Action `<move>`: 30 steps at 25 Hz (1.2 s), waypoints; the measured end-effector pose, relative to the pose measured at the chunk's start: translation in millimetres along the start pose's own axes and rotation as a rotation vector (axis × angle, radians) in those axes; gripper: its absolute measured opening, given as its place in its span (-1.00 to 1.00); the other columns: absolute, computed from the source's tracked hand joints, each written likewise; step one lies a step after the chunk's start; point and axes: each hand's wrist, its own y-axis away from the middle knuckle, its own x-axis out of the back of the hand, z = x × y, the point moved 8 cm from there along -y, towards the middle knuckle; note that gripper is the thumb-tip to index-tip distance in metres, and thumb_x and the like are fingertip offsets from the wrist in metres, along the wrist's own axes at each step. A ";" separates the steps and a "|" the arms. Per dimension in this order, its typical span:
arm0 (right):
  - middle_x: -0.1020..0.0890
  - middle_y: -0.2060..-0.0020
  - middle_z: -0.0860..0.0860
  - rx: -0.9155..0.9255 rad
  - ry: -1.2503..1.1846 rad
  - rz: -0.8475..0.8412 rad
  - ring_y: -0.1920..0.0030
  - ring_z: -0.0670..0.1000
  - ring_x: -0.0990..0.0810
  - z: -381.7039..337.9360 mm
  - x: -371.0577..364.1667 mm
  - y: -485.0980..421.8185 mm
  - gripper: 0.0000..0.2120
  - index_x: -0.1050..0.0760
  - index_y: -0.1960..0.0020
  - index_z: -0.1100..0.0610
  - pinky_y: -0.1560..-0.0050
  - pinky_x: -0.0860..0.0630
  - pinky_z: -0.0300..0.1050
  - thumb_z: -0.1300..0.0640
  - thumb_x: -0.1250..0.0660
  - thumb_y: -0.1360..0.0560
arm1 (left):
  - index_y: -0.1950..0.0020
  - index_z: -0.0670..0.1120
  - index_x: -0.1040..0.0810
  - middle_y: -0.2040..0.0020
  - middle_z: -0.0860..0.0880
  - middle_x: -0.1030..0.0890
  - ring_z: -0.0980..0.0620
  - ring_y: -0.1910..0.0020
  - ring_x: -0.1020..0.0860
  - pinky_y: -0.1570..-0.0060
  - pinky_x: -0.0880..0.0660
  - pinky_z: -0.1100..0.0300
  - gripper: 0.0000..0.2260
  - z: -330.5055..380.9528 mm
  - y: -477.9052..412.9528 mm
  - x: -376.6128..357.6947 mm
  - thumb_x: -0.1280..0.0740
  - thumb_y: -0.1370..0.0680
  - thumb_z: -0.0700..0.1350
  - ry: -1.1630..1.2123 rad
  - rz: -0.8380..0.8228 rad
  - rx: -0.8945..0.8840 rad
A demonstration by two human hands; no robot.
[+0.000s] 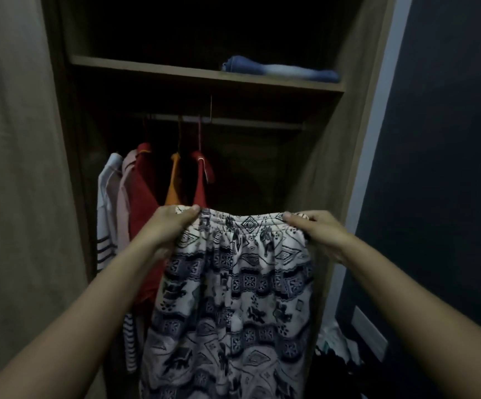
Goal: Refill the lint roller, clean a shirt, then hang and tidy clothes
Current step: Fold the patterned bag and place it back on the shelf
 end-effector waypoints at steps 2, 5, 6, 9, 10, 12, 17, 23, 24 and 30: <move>-0.63 0.26 0.00 0.017 -0.091 -0.017 0.10 -0.02 -0.57 -4.6 -25.7 2.6 -0.80 -0.60 0.20 0.18 0.06 -0.52 -0.22 0.06 -0.36 -0.48 | 0.11 -0.29 -0.54 0.27 -0.25 -0.64 -0.12 0.27 -0.61 0.19 -0.58 0.07 -0.79 -4.4 2.6 -26.9 -0.28 -0.57 -0.14 0.041 -0.017 0.008; -0.63 0.14 0.05 0.036 -0.170 -0.009 0.10 -0.08 -0.57 -7.8 -51.0 2.2 -0.84 -0.61 0.02 0.20 0.16 -0.48 -0.36 0.12 -0.36 -0.49 | 0.01 -0.38 -0.51 0.03 -0.40 -0.60 -0.25 0.10 -0.59 0.01 -0.49 -0.08 -0.63 -12.0 5.5 -55.9 -0.26 -0.57 -0.02 0.022 -0.087 -0.016; -0.64 0.12 0.07 0.030 -0.196 0.012 0.10 -0.07 -0.58 -6.3 -54.5 1.5 -0.83 -0.61 -0.01 0.21 0.14 -0.49 -0.33 0.13 -0.37 -0.49 | -0.02 -0.36 -0.52 0.02 -0.38 -0.62 -0.27 0.06 -0.61 -0.03 -0.51 -0.10 -0.64 -13.5 7.8 -62.5 -0.24 -0.58 -0.02 0.009 -0.106 -0.024; -0.66 0.19 0.06 -0.005 -0.286 0.000 0.21 -0.09 -0.62 -4.5 -68.2 4.4 -0.82 -0.60 -0.02 0.26 0.23 -0.53 -0.31 0.16 -0.35 -0.50 | -0.04 -0.27 -0.57 0.05 -0.29 -0.66 -0.21 0.06 -0.63 -0.04 -0.52 -0.05 -0.72 -19.4 11.9 -77.8 -0.18 -0.62 -0.08 0.010 -0.143 -0.034; -0.67 0.14 0.09 -0.018 -0.307 -0.018 0.18 -0.08 -0.64 -4.3 -73.5 4.8 -0.80 -0.59 -0.05 0.27 0.18 -0.58 -0.29 0.16 -0.33 -0.51 | -0.05 -0.28 -0.56 0.04 -0.30 -0.65 -0.19 0.07 -0.63 -0.05 -0.52 -0.03 -0.71 -18.7 13.2 -81.5 -0.17 -0.62 -0.10 0.017 -0.152 -0.032; -0.66 0.07 0.10 -0.045 -0.382 -0.047 0.09 -0.04 -0.63 -6.9 -79.2 6.0 -0.67 -0.55 -0.13 0.28 0.00 -0.57 -0.25 0.04 -0.22 -0.58 | -0.04 -0.28 -0.56 0.05 -0.30 -0.64 -0.16 0.10 -0.61 -0.05 -0.49 -0.02 -0.72 -16.4 12.9 -83.5 -0.18 -0.61 -0.10 0.053 -0.173 -0.034; -0.55 -0.04 0.09 -0.117 -0.578 -0.177 -0.18 0.08 -0.49 -9.5 -74.5 2.0 -0.45 -0.41 -0.32 0.28 -0.25 -0.43 -0.10 -0.09 0.09 -0.64 | -0.06 -0.17 -0.61 0.03 -0.20 -0.67 -0.15 0.03 -0.65 -0.03 -0.55 0.01 -0.79 -1.5 13.0 -77.6 -0.39 -0.49 -0.10 0.014 -0.217 -0.133; -0.51 -0.13 0.04 0.309 0.090 -0.036 -0.11 -0.10 -0.51 -29.4 -62.2 -4.1 -0.67 -0.49 -0.27 0.04 -0.20 -0.47 -0.21 0.18 -0.33 -0.51 | -0.04 -0.10 -0.63 0.04 -0.13 -0.68 -0.02 0.05 -0.65 0.07 -0.57 0.23 -0.82 10.5 12.3 -78.8 -0.24 -0.57 -0.17 0.084 -0.222 -0.113; -0.51 -0.05 0.00 0.357 0.094 0.041 -0.08 -0.10 -0.52 -31.0 -58.1 -3.7 -0.65 -0.51 -0.20 -0.04 -0.19 -0.47 -0.19 0.19 -0.40 -0.45 | -0.02 -0.08 -0.63 0.05 -0.11 -0.69 -0.01 0.05 -0.65 0.07 -0.58 0.23 -0.84 14.2 14.6 -81.5 -0.26 -0.56 -0.15 0.100 -0.260 -0.126; -0.36 -0.07 -0.11 0.377 0.143 0.179 -0.20 -0.09 -0.37 -25.9 -45.7 -2.5 -0.49 -0.50 -0.16 -0.21 -0.25 -0.41 -0.13 -0.06 -0.53 -0.23 | -0.22 -0.17 -0.53 0.00 -0.14 -0.65 -0.02 0.04 -0.64 0.05 -0.57 0.20 -0.74 13.1 12.2 -77.1 -0.23 -0.56 -0.20 0.042 -0.215 -0.108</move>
